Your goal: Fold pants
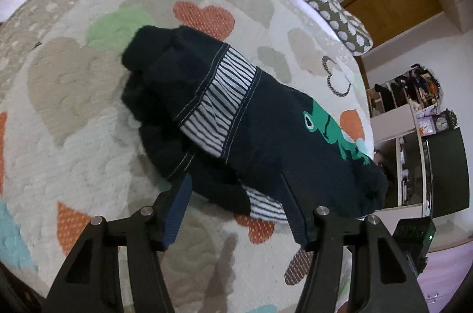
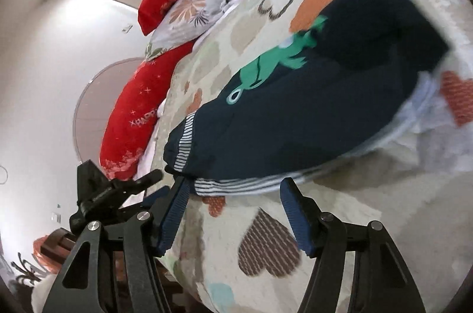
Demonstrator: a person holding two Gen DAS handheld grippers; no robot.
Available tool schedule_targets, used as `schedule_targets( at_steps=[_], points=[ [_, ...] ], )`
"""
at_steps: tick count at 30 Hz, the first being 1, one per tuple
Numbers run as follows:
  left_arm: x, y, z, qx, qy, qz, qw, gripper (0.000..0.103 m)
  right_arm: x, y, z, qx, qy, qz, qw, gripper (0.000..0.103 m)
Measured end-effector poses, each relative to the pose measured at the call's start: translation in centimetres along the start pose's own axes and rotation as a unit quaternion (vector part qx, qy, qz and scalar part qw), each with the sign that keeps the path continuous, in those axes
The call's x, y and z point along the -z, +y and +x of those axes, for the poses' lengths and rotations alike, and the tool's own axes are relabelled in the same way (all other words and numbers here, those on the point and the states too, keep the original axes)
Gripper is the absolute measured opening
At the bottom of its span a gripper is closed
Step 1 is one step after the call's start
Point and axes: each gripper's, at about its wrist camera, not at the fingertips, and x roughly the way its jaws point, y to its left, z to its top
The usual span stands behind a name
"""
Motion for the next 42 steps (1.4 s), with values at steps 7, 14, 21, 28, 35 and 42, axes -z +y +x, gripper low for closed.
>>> schedule_targets(
  at_steps=[7,14,21,28,35,42],
  points=[
    [-1.2,0.5,2.7,-0.010,0.039,-0.018,0.9990,0.059,-0.3,-1.6,2.9,0.019,0.021,0.043,0.999,0.069],
    [-2.7,-0.4,3.6,0.002,0.049,-0.006,0.9988,0.020,-0.5,-1.4,2.5,0.011,0.032,0.050,0.998,0.069],
    [-3.4,-0.3,4.6,0.029,0.048,-0.038,0.9977,0.020,0.0,-0.4,4.3,-0.060,0.057,0.075,0.994,0.069],
    [-3.1,-1.6,1.8,0.039,0.002,-0.017,0.9991,0.004,0.4,0.2,7.3,-0.048,0.071,0.078,0.993,0.069],
    [-2.7,-1.9,0.5,0.062,-0.010,-0.015,0.9979,0.004,-0.5,-1.0,6.2,-0.014,0.033,0.095,0.995,0.068],
    [-2.9,-1.2,0.7,0.079,-0.002,-0.024,0.9966,0.004,-2.1,-2.2,2.8,0.068,-0.035,0.084,0.994,0.008]
  ],
)
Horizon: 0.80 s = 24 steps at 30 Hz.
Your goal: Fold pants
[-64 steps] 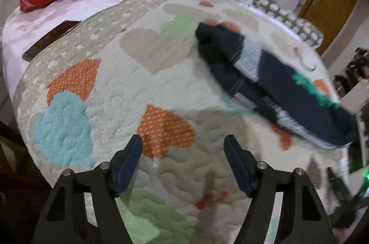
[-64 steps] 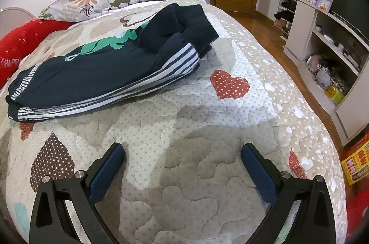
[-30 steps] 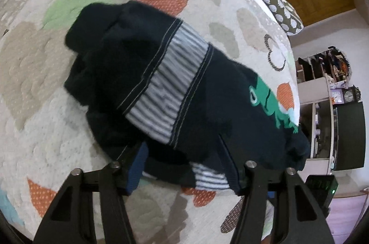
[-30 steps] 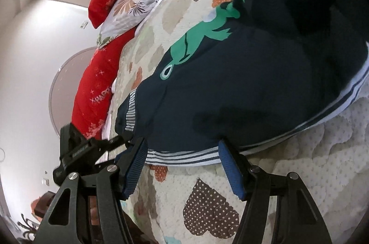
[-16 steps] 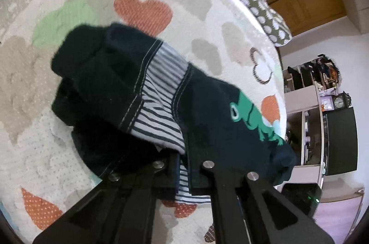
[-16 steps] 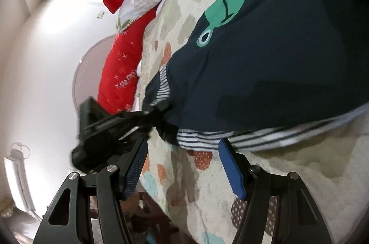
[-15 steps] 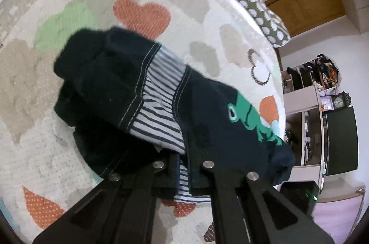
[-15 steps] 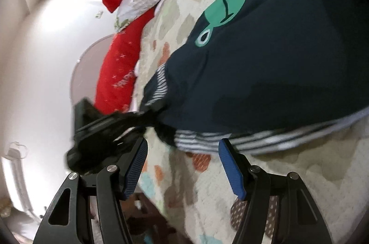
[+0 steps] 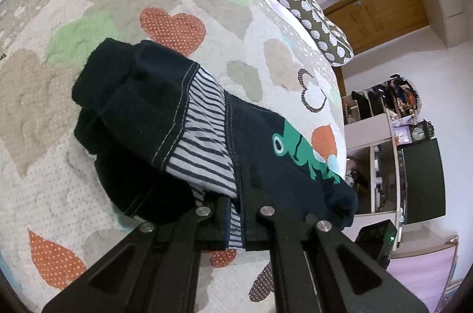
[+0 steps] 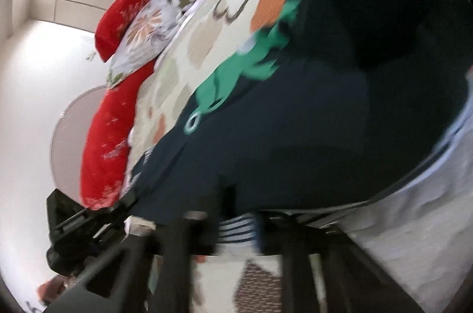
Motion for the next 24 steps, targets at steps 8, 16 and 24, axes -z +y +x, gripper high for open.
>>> schedule_targets(
  at_steps=[8,16,24],
  points=[
    [-6.8,-4.5,3.2,-0.058,-0.025,0.060,0.9962,0.004,-5.9,5.9,-1.3,0.038,-0.060,-0.113,0.991,0.006],
    [-12.3,-5.1,4.1,-0.001,-0.029,0.074,0.9969,0.043,-16.0,7.1,4.8,0.115,-0.067,-0.115,0.984,0.058],
    [-7.7,-1.5,-1.6,0.018,-0.050,0.078,0.9955,0.070,-13.0,4.4,-2.3,0.066,-0.082,-0.116,0.988,0.068]
  ],
)
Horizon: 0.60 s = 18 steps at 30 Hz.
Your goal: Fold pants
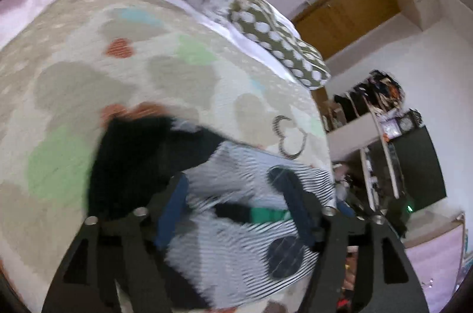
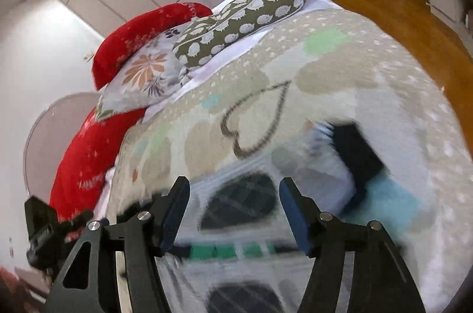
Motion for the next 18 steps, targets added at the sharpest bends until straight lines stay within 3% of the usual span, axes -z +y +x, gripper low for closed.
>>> schedule_targets(
  at_steps=[7,10,13,15,16,17,18],
  points=[
    [5.6,7.1,-0.4,-0.099,0.016,-0.047,0.9939,0.070,7.1,-3.5,-5.9,0.078,-0.007,-0.060,0.995,0.075],
    [7.0,7.3,0.7,-0.102,0.025,-0.041,0.9936,0.073,9.2,-4.8,-5.5,0.090,0.007,-0.053,0.994,0.075],
    [7.3,5.0,2.8,-0.123,0.031,0.001,0.9919,0.078,10.0,-5.2,-4.4,0.094,0.006,-0.042,0.995,0.075],
    [7.1,3.4,4.5,-0.153,0.050,0.027,0.9866,0.036,10.2,-4.8,-3.5,0.097,0.000,-0.042,0.994,0.073],
    [7.1,2.9,4.8,-0.173,0.056,0.036,0.9827,0.010,10.2,-4.6,-3.0,0.107,-0.001,-0.044,0.993,0.055],
    [7.2,2.5,4.5,-0.179,0.051,0.035,0.9820,0.010,10.2,-4.4,-2.5,0.113,0.003,-0.045,0.993,0.038],
    [7.3,2.4,3.9,-0.174,0.044,0.031,0.9832,0.010,10.1,-4.5,-2.1,0.116,0.012,-0.044,0.992,0.013]
  ],
)
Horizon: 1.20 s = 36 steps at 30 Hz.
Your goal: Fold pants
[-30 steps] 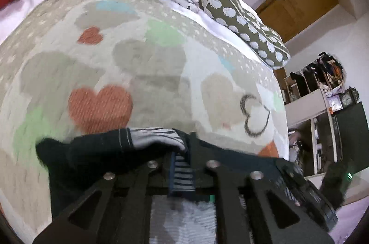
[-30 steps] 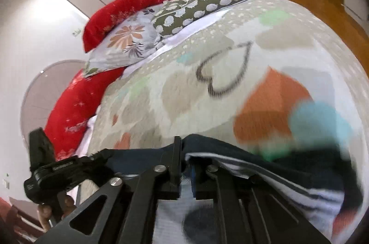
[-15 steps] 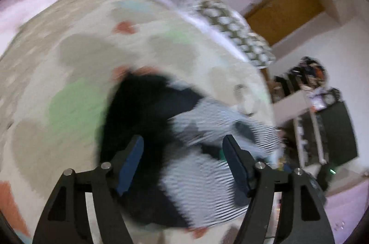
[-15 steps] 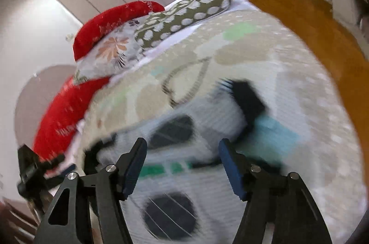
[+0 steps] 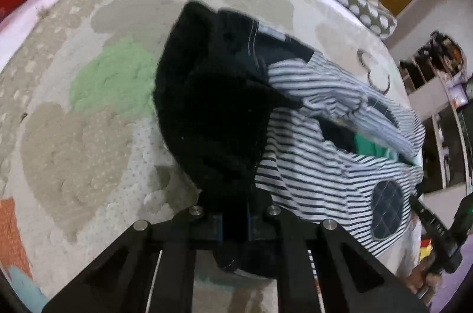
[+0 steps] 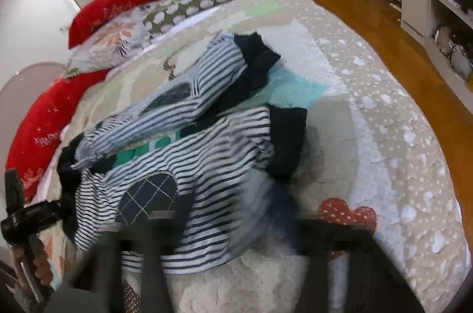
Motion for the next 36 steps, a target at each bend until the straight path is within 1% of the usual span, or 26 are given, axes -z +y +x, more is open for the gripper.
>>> schedule_targets(
  at_steps=[2,3,4,5,8,10,14,18,20,21,23,25,26,27,28,29,30,32,34,36],
  points=[
    [0.6,0.3,-1.7,-0.001,-0.015,-0.004,0.9999,0.009,-0.1,-0.4,-0.4,-0.017,0.006,0.019,1.000,0.010],
    [0.9,0.6,-2.7,-0.007,-0.024,-0.001,0.9997,0.009,0.0,-0.5,-0.8,-0.024,0.006,0.024,0.999,0.007],
    [1.4,1.0,-3.7,-0.010,-0.031,0.001,0.9995,0.009,0.2,-0.5,-1.3,-0.028,0.005,0.024,0.999,0.006],
    [1.8,1.5,-4.5,-0.006,-0.033,-0.003,0.9994,0.009,0.6,-0.4,-2.0,-0.028,0.004,0.020,0.999,0.006],
    [3.7,3.5,-6.8,0.019,-0.031,-0.024,0.9991,0.009,1.7,0.0,-3.3,-0.036,0.009,0.016,0.999,0.005],
    [4.8,4.5,-7.7,0.019,-0.033,-0.032,0.9988,0.009,3.0,0.3,-4.4,-0.054,0.011,0.015,0.998,0.005],
    [7.4,6.7,-9.5,0.046,-0.027,-0.060,0.9968,0.009,5.4,1.1,-6.2,-0.077,0.018,0.008,0.997,0.005],
    [9.9,8.2,-9.8,0.043,-0.026,-0.073,0.9961,0.010,7.7,0.7,-8.3,-0.105,0.020,0.020,0.994,0.005],
    [10.9,9.3,-9.1,0.036,-0.016,-0.083,0.9958,0.011,8.8,0.1,-8.9,-0.107,0.021,0.027,0.994,0.005],
    [11.3,10.2,-8.5,0.036,-0.008,-0.096,0.9947,0.011,9.2,-0.3,-8.9,-0.099,0.023,0.027,0.995,0.005],
    [11.5,11.5,-8.0,0.049,-0.001,-0.124,0.9910,0.015,9.8,-0.7,-8.8,-0.081,0.023,0.018,0.996,0.006],
    [11.5,12.2,-8.4,0.064,-0.008,-0.136,0.9886,0.017,9.9,-1.3,-8.7,-0.064,0.021,0.023,0.997,0.007],
    [11.5,12.1,-8.9,0.064,-0.018,-0.130,0.9892,0.021,9.9,-1.3,-9.0,-0.068,0.019,0.025,0.997,0.008],
    [11.5,12.1,-9.3,0.058,-0.027,-0.125,0.9901,0.021,9.6,-1.4,-9.3,-0.070,0.015,0.024,0.997,0.015],
    [11.5,11.9,-10.0,0.041,-0.042,-0.115,0.9916,0.022,9.4,-1.3,-10.0,-0.066,0.002,0.018,0.998,0.031],
    [11.5,11.7,-10.7,0.022,-0.056,-0.102,0.9929,0.024,9.2,-1.4,-10.5,-0.060,-0.008,0.014,0.998,0.039],
    [11.5,11.6,-11.2,0.009,-0.066,-0.095,0.9932,0.025,8.7,-1.2,-11.0,-0.052,-0.023,0.009,0.998,0.052],
    [11.7,11.8,-11.9,-0.008,-0.079,-0.094,0.9923,0.033,7.1,-0.7,-11.6,-0.040,-0.039,-0.004,0.998,0.054],
    [11.9,11.9,-12.7,-0.013,-0.090,-0.100,0.9908,0.033,4.9,-0.1,-11.1,-0.033,-0.039,-0.014,0.999,0.054],
    [12.2,11.8,-13.2,-0.005,-0.098,-0.107,0.9894,0.034,2.2,0.6,-9.7,-0.034,-0.035,-0.022,0.999,0.054]
  ],
)
